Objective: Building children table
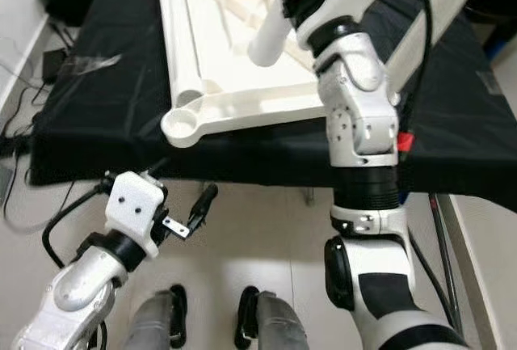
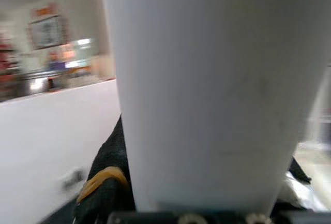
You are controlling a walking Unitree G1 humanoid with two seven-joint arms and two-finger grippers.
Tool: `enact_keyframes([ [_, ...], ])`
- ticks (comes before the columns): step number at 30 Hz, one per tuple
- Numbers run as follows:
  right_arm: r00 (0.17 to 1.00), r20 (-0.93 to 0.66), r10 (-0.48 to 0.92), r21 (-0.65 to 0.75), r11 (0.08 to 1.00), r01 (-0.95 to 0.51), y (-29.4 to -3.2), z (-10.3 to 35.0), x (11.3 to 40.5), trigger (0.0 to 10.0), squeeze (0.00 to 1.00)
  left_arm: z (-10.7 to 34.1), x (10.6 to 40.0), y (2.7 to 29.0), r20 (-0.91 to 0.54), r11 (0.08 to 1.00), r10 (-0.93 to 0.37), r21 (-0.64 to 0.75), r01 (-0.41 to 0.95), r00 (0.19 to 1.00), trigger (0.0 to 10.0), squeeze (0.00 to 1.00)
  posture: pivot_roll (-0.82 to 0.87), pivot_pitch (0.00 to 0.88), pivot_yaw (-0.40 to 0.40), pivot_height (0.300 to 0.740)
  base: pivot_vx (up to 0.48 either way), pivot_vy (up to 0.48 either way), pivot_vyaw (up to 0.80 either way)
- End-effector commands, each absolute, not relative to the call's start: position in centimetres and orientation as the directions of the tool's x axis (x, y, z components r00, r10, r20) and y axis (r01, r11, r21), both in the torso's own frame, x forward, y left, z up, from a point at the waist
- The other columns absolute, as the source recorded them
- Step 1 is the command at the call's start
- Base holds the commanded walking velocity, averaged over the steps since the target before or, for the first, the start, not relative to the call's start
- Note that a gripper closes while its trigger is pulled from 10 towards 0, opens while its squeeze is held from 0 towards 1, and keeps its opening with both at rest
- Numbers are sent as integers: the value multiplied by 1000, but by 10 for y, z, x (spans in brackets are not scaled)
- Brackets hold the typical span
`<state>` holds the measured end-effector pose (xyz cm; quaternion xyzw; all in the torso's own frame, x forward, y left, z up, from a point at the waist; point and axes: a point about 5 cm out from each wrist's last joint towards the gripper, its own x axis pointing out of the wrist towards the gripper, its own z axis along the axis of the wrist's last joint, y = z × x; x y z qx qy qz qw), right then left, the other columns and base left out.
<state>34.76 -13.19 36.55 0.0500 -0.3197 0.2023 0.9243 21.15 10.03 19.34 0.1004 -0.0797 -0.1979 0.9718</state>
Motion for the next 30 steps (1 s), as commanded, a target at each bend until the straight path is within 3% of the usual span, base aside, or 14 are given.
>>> enact_keyframes([
  [1,687,641,343,-60,915,-400,-136,375,345,10000,0,190,208,99,94,900,-409,207,384,908,10000,0,152,293,-68,740,0,0,800],
  [6,689,644,332,-51,918,-394,-138,377,346,10000,0,191,209,99,98,906,-400,195,376,911,10000,0,149,292,-71,740,0,0,800],
  [16,711,636,299,-8,924,-381,-146,374,350,10000,0,193,214,105,95,925,-361,163,344,928,10000,0,150,296,-70,740,0,364,0],
  [25,755,486,441,-68,880,-470,-168,368,369,10000,0,194,212,103,92,920,-372,171,353,924,10000,0,151,298,-71,740,0,0,0],
  [27,667,402,628,-125,759,-639,-171,364,365,10000,0,192,210,102,84,916,-381,171,363,921,10000,0,153,297,-74,740,0,0,0],
  [28,667,402,628,-125,759,-639,-171,364,365,10000,0,192,210,102,84,916,-381,171,363,921,10000,0,153,297,-74,740,0,0,0],
  [30,565,376,735,-136,647,-751,-183,366,361,10000,0,191,209,100,81,913,-388,168,371,918,10000,0,158,289,-75,740,0,0,0],
])
